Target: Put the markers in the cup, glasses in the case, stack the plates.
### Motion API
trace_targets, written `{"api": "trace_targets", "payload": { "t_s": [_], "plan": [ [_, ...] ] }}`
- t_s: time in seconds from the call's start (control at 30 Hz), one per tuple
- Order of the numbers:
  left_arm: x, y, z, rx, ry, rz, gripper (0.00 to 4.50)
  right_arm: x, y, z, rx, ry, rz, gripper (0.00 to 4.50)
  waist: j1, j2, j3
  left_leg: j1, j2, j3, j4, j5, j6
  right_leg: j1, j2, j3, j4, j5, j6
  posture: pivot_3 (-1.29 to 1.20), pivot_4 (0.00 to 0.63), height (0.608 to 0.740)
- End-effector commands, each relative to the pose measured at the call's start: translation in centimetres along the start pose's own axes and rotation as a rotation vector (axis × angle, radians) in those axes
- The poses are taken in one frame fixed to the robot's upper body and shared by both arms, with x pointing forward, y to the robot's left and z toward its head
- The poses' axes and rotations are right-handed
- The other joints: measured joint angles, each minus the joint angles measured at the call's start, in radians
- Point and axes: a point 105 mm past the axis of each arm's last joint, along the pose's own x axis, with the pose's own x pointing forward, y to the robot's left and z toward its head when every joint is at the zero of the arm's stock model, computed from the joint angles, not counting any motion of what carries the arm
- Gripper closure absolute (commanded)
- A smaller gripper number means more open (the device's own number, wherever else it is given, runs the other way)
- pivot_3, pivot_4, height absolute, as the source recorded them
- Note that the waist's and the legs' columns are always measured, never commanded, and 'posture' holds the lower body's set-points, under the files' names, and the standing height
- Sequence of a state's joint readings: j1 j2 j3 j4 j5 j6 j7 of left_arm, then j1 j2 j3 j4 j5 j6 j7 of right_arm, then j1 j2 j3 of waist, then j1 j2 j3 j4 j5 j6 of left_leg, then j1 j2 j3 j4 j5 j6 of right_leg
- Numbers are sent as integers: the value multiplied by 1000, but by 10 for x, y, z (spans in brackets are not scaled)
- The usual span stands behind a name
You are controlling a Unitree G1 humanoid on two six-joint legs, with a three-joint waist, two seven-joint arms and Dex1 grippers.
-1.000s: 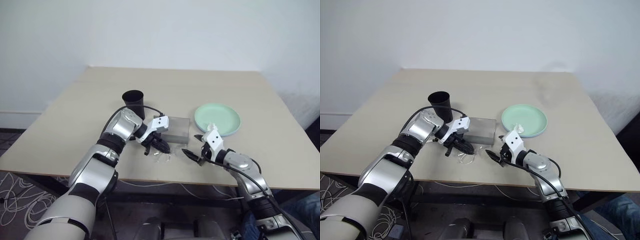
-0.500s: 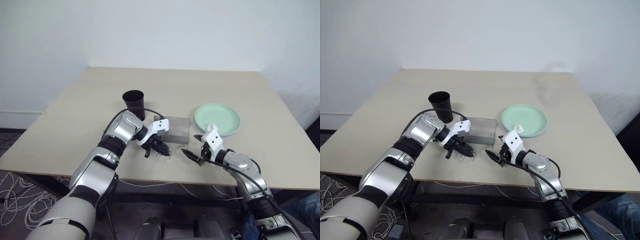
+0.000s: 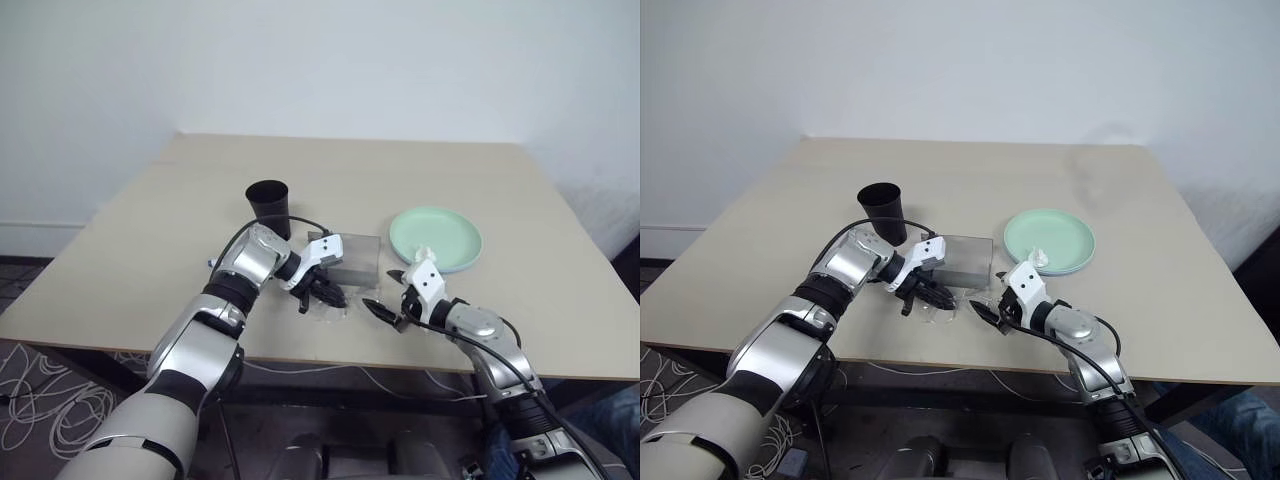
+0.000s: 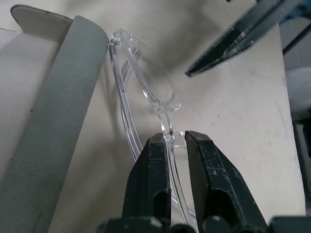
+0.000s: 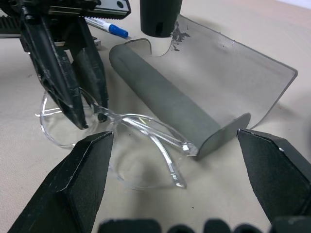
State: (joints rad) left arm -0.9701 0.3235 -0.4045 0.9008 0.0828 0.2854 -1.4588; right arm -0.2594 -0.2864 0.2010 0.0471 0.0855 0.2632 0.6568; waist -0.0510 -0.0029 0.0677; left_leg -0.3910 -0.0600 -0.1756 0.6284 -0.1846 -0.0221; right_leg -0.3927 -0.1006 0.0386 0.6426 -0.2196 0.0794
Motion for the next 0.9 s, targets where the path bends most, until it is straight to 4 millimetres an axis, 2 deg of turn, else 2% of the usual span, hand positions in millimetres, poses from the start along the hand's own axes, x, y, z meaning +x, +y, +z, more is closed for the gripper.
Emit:
{"api": "trace_targets", "payload": {
  "t_s": [0.03, 0.07, 0.33, 0.5, 0.6, 0.73, 0.9],
  "plan": [
    [-11, 5, 19, 36, -48, 30, 4315, 1, -2, 12, -23, -37, -8, 91, 0, 0, 0, 0, 0, 0, 0, 0, 0, 0, 0, 0, 0, 0, 0, 0, 0, 740],
    [-12, 5, 20, 37, -53, 29, 4488, 1, -2, 12, -23, -37, -8, 91, 0, 0, 0, 0, 0, 0, 0, 0, 0, 0, 0, 0, 0, 0, 0, 0, 0, 740],
    [-22, 3, 31, 103, -75, 17, 4488, -1, -10, 12, -22, -35, -33, 91, -1, 0, 0, 0, 0, 0, 0, 0, 0, -1, 0, 0, 0, 0, 0, 0, 0, 740],
    [-35, -4, 53, 192, -115, -22, 4488, -3, -12, 11, -24, -29, -41, 91, -1, 0, 0, -1, 0, 0, 0, 0, 0, -1, 0, 0, 0, 0, 0, 0, 0, 740],
    [-49, -4, 69, 273, -123, -16, 4488, -3, -13, 11, -24, -28, -44, 91, -1, 0, 0, -1, 0, 0, 0, 0, 0, -1, 0, 0, 0, 0, 0, 0, 0, 740],
    [-67, 19, 72, 372, -47, 159, 4488, -3, -14, 11, -27, -28, -44, 91, 0, 0, 0, -2, 0, 0, 0, 0, 0, -2, 0, 0, -1, 0, 0, 0, 0, 740],
    [-75, 39, 66, 433, 16, 310, 4488, -1, -15, 13, -29, -32, -45, 91, -2, 0, 0, -1, 0, 0, -1, 0, 0, -2, 0, 0, -1, 0, 0, 0, 0, 740]
  ]
}}
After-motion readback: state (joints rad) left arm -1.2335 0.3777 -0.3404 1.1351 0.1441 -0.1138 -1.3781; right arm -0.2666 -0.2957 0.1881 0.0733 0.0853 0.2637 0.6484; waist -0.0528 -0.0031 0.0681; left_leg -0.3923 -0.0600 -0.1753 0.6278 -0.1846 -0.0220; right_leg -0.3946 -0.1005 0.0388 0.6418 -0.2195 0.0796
